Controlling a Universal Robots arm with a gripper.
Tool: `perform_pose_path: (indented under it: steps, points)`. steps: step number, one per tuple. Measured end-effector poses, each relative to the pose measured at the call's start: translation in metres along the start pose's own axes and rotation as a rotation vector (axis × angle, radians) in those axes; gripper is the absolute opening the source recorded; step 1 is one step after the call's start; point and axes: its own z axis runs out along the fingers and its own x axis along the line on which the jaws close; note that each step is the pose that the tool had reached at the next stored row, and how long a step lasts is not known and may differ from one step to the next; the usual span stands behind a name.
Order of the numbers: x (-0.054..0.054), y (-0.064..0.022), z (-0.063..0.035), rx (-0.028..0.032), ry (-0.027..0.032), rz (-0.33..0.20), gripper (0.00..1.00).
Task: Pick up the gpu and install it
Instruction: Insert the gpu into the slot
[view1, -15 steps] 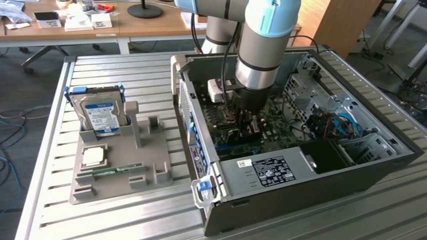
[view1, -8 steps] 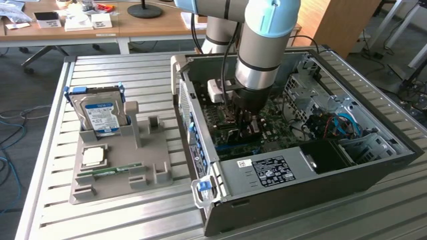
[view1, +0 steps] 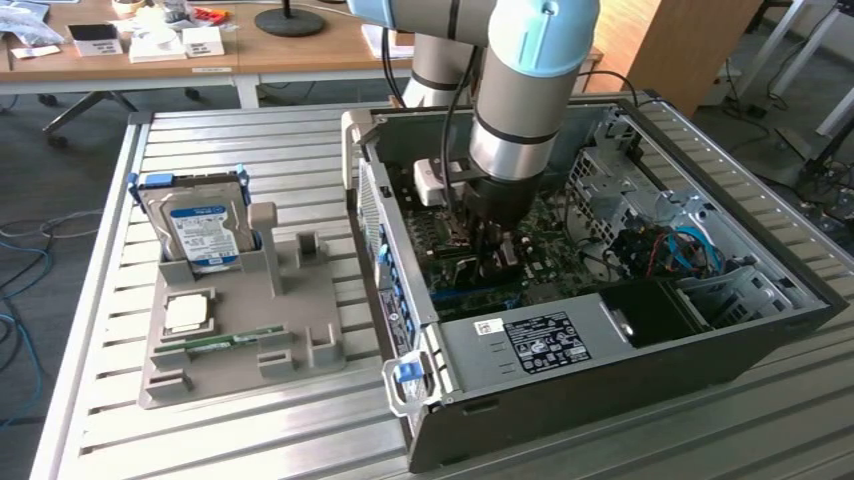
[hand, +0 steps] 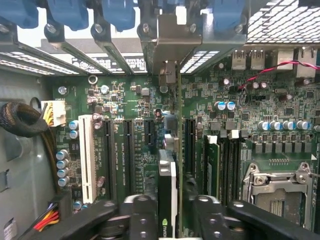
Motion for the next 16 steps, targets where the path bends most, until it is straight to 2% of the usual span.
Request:
perform_pose_path:
  steps: [1,2,3,5,6,10,16]
  points:
    - [0.0,-0.0001,-0.0005,-0.0006,0.0012,0.0,0.4]
    - [0.0,-0.0002,-0.0006,-0.0006,0.0013,-0.001,0.4]
    - [0.0,-0.0001,-0.0006,-0.0007,0.0013,-0.001,0.45]
    - [0.0,-0.0002,-0.0006,-0.0007,0.0013,-0.001,0.45]
    - [0.0,-0.0002,-0.0006,-0.0006,0.0013,-0.001,0.52]
    - [0.0,-0.0002,-0.0023,-0.0008,0.0016,0.0,0.52]
    - [0.0,-0.0007,-0.0149,-0.0007,0.0013,0.0,0.52]
